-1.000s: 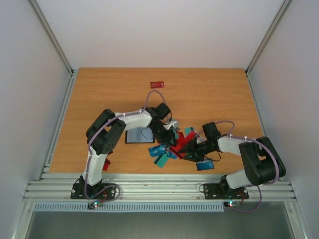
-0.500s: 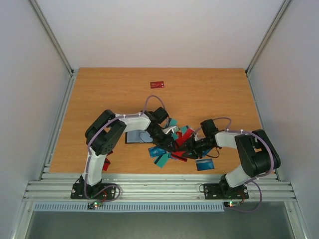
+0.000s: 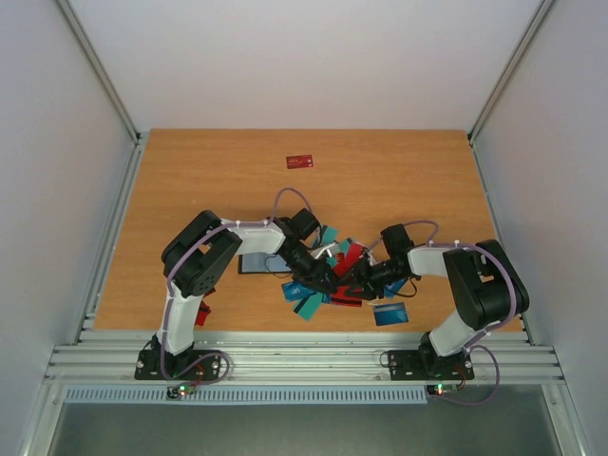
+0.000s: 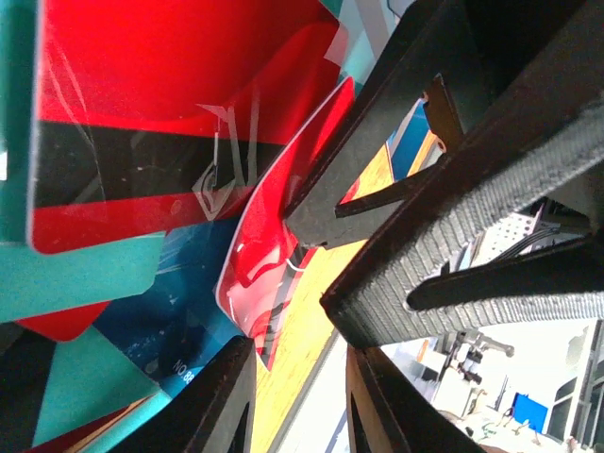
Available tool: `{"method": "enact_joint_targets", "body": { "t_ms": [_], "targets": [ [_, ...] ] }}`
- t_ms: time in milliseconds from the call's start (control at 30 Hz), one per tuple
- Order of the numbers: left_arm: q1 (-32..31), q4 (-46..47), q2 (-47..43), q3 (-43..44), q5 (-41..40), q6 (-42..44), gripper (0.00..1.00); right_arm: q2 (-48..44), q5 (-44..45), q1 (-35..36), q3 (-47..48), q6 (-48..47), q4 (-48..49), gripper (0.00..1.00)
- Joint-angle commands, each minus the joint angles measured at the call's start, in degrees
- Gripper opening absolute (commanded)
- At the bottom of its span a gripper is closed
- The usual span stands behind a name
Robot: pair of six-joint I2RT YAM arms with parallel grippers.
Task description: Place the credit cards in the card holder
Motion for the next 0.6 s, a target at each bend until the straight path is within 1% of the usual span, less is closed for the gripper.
{"method": "enact_joint_targets", "body": {
  "t_ms": [0, 133, 233, 300, 433, 567],
  "targets": [
    [-0.46, 10.45, -1.38, -0.23, 4.72, -4.19, 0.28, 3.20, 7.74, 0.16, -0.81, -1.08, -0.80, 0.41],
    [-0.46, 12.19, -0.79, -0.90, 1.74, -5.21, 0.27, 4.36, 7.05, 0.16, -1.20, -0.57, 0.81, 0.41],
    [-0.46, 16.10, -0.84, -2.34, -0.38, -7.56, 0.26, 5.13, 6.36, 0.18, -1.46, -0.18, 1.68, 0.40],
    [-0.46, 15.83, -0.99, -2.43, -1.99, -8.12, 0.24, 4.13, 6.24, 0.16, -1.16, -0.18, 0.81, 0.40],
    [-0.38, 11.68, -2.70, -1.56, -6.27, -6.56, 0.23, -2.49, 7.20, 0.16, 1.05, -1.45, -5.58, 0.40],
    [-0.46, 5.91, -4.86, -0.17, -9.00, -2.94, 0.25, -9.84, 10.62, 0.16, 4.37, -4.32, -17.23, 0.41]
  ]
}}
